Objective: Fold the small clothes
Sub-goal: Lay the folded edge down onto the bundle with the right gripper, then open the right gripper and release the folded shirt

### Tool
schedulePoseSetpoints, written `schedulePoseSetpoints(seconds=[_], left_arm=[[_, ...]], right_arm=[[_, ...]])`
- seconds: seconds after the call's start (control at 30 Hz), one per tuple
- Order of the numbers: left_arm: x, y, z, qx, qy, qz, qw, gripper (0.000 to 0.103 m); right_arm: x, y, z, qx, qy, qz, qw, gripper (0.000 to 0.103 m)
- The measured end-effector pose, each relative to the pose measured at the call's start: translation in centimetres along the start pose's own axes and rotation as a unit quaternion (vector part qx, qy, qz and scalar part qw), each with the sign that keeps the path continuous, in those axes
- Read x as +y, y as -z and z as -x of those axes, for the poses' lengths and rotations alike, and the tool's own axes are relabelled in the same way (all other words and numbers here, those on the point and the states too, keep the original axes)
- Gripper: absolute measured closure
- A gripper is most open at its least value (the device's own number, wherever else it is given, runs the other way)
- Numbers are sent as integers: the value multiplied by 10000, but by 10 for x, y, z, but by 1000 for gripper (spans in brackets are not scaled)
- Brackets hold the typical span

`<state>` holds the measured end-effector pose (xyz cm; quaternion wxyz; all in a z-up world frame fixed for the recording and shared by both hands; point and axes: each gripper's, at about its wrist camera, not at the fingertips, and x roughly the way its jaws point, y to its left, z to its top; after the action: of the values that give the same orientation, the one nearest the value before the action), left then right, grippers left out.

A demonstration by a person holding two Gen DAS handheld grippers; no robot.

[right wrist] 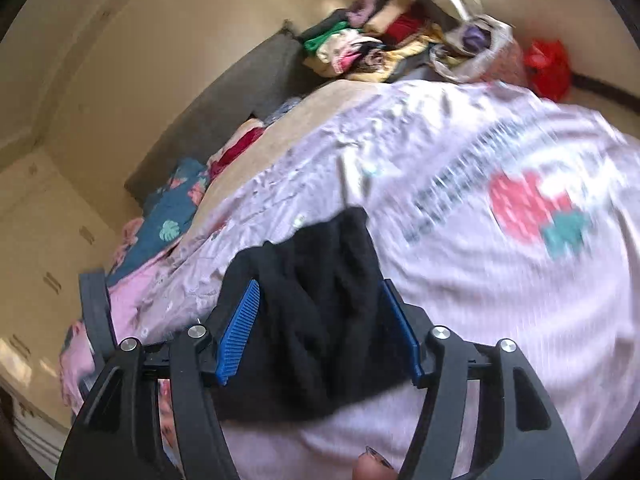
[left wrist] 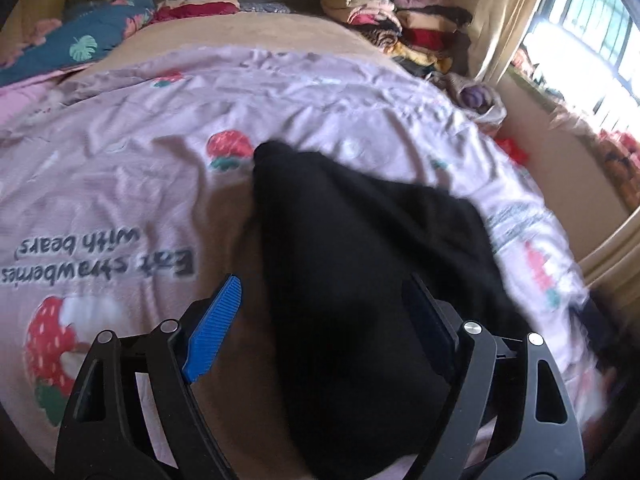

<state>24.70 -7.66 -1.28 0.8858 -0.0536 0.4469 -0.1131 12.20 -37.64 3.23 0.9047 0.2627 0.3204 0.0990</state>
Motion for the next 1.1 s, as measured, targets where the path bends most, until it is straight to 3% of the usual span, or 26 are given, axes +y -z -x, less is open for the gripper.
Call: schedulePoseSetpoints(seconds=[0.07, 0.2, 0.33, 0.4, 0.43, 0.47, 0.57, 0.7, 0.9, 1.03, 1.1], left_arm=[[1, 7, -4, 42, -30, -46, 10000, 28], [-3, 20, -7, 14, 67, -43, 10000, 28], [-8, 28, -5, -55, 145, -48, 9999, 28], [-9, 30, -4, -82, 198, -53, 9998, 28], [-10, 30, -4, -87, 204, -67, 9997, 28], [-11, 31, -3, -89, 229, -60, 9997, 28], [-11, 30, -1, -61, 317, -9, 9995, 28], [-21, 27, 4, -99, 478, -53, 9988, 24], [-35, 31, -5, 0, 320, -335, 9989, 24], [-31, 35, -6, 6, 383, -232, 9990, 22], [-28, 37, -8, 34, 432, -147, 9990, 21]], right_arm=[[5, -12, -19, 224, 120, 149, 9996, 61], [3, -22, -94, 1170, 198, 223, 9927, 61], [-1, -18, -132, 1495, 187, 144, 9885, 61], [-1, -16, -139, 1561, 227, 203, 9873, 75], [1, -16, -141, 1540, 218, 293, 9874, 90], [2, -17, -136, 1484, 124, 350, 9882, 95], [21, -31, -111, 1059, -36, 832, 9909, 97], [28, -50, -92, 643, 136, 1448, 9873, 97], [0, -29, -135, 1165, 843, 1685, 9752, 97], [0, -21, -139, 1127, 985, 1856, 9712, 94], [0, -19, -140, 1086, 1122, 1942, 9685, 87]])
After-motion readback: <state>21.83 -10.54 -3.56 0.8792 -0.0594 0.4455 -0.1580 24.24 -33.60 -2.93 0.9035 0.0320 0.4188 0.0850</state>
